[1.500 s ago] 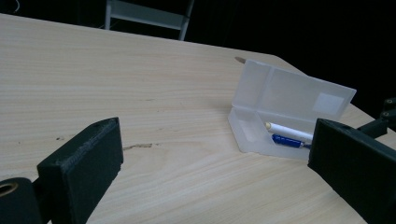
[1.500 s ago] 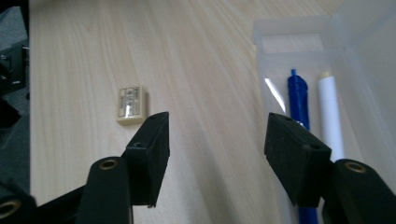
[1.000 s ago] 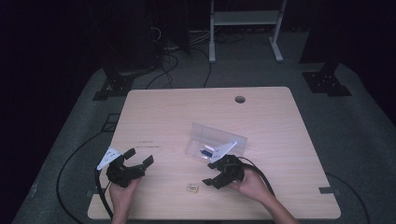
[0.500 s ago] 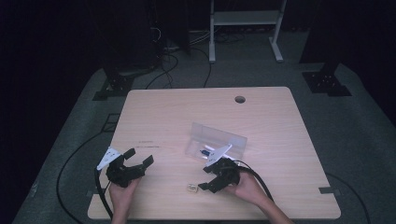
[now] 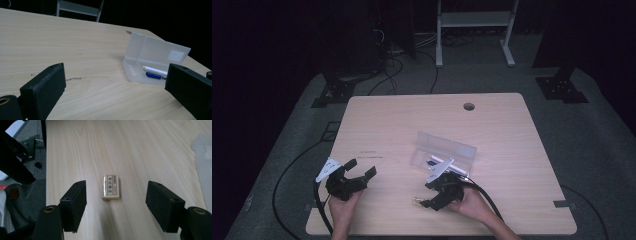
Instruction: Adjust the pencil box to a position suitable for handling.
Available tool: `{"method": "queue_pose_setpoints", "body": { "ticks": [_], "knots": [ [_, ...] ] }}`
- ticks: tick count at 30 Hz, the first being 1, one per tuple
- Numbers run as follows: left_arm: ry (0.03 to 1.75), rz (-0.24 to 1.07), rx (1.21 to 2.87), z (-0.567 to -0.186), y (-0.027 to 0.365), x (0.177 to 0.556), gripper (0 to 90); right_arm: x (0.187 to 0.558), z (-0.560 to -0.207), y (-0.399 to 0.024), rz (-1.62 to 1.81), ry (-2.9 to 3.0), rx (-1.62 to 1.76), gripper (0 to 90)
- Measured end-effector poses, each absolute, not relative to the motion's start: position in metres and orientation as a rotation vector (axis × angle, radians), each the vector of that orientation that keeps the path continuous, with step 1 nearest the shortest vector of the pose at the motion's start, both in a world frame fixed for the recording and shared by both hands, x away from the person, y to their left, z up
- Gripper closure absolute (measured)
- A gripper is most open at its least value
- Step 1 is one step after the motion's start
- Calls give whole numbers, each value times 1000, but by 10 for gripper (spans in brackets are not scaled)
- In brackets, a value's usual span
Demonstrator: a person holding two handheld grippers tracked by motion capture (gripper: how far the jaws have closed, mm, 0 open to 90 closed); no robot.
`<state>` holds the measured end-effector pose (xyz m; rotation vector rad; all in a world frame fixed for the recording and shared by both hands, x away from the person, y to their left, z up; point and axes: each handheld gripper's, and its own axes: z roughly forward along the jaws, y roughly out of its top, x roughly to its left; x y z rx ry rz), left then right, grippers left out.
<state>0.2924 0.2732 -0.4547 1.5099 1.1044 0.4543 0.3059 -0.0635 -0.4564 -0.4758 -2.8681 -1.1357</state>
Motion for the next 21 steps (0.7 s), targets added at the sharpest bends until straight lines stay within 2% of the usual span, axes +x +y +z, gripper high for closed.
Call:
{"method": "queue_pose_setpoints", "body": {
  "ticks": [21],
  "knots": [
    [1103,455,1508,-454,274,292,21,298,-471,-40,-1056,-2946,-400,376]
  ]
}}
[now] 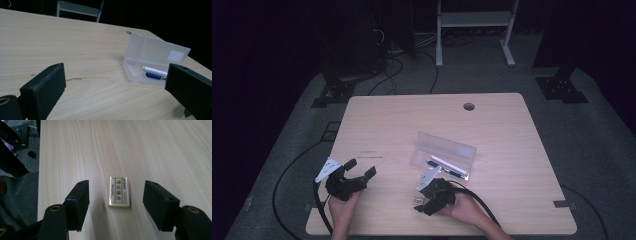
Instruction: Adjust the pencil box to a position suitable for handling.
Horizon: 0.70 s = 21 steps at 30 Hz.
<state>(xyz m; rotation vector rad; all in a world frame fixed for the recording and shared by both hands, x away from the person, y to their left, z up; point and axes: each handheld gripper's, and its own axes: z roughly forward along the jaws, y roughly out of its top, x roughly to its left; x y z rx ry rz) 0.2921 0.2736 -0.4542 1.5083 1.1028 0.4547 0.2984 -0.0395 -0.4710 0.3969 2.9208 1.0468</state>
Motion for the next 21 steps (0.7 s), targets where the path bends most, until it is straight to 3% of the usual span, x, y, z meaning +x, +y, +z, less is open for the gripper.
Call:
{"method": "queue_pose_setpoints", "body": {
  "ticks": [11,21],
  "knots": [
    [1103,454,1508,-454,274,292,21,299,-476,-35,1013,2918,375,428],
    [1104,456,1507,-454,274,292,21,301,-478,-34,973,2919,355,534]
  ]
}}
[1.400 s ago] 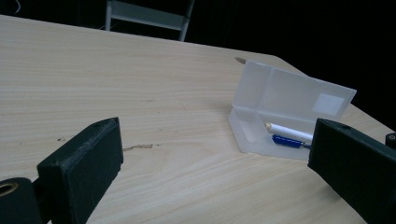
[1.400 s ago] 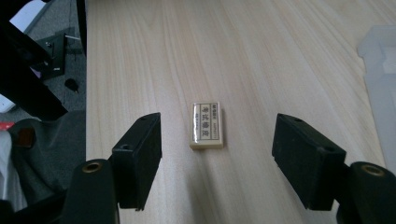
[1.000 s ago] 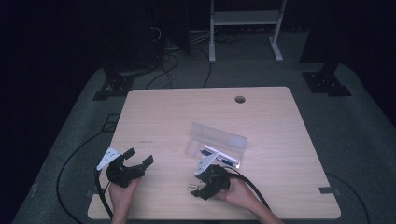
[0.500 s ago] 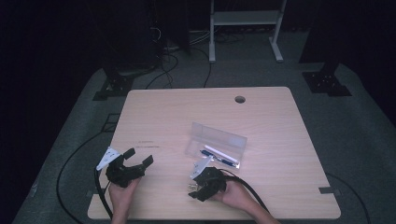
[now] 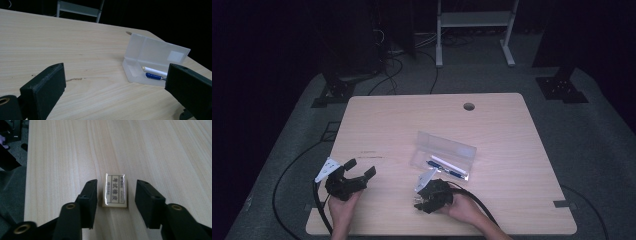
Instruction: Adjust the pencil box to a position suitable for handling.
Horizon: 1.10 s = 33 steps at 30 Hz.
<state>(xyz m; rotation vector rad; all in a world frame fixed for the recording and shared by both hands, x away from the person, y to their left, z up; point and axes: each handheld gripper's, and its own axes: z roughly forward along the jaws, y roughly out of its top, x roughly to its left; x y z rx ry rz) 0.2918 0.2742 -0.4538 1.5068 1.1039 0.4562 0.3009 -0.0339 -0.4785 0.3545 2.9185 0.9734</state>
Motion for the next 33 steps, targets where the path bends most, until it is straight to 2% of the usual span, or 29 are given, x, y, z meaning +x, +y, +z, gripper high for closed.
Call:
{"method": "queue_pose_setpoints", "body": {
  "ticks": [10,20,33],
  "knots": [
    [1104,453,1506,-454,274,292,21,300,-479,-34,962,2921,319,669],
    [1103,453,1507,-454,274,292,21,303,-471,-34,982,2903,303,679],
    [1102,453,1507,-454,274,292,21,331,-443,-40,1016,2848,366,680]
  ]
}}
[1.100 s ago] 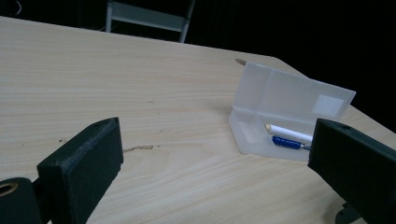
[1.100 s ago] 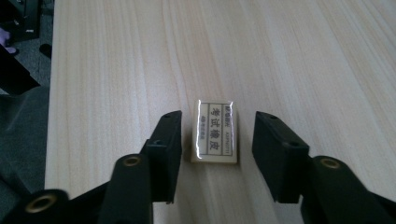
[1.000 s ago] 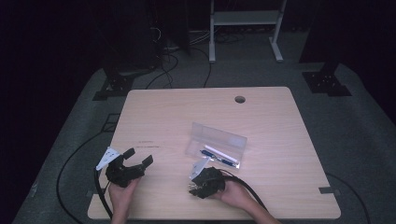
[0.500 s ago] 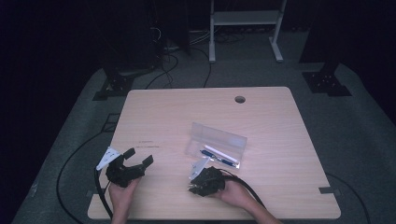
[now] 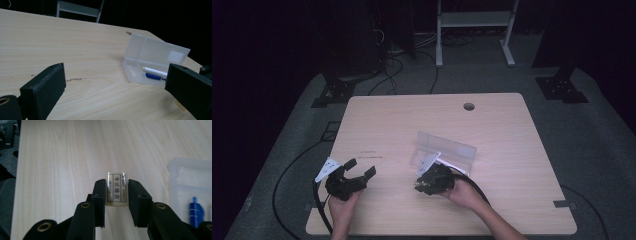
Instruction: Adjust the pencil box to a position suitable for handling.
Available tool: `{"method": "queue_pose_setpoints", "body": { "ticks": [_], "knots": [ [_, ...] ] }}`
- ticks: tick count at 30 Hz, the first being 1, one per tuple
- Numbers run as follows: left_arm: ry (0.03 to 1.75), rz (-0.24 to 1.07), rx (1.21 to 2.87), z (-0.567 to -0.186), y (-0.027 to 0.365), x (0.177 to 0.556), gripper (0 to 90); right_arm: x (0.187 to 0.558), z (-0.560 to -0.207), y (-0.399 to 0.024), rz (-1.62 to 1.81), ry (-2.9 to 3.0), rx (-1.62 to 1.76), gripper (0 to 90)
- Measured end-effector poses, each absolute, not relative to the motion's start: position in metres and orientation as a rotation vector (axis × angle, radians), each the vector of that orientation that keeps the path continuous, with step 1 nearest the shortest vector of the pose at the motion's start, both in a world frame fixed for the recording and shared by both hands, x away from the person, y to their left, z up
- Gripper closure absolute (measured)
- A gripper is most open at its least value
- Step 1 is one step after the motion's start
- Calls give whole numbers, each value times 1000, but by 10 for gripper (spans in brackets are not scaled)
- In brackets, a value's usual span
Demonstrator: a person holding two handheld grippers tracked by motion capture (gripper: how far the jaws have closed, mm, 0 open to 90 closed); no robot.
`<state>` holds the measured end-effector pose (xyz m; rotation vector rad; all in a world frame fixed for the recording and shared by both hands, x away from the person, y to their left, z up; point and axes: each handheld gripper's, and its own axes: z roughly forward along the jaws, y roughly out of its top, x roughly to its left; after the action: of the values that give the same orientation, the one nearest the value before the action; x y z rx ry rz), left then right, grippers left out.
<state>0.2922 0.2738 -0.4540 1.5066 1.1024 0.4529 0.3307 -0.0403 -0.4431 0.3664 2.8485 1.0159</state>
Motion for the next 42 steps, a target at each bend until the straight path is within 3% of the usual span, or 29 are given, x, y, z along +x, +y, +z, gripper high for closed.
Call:
{"method": "queue_pose_setpoints", "body": {
  "ticks": [42],
  "knots": [
    [1096,446,1506,-454,273,292,21,399,-424,-32,1037,2735,569,680]
  ]
}}
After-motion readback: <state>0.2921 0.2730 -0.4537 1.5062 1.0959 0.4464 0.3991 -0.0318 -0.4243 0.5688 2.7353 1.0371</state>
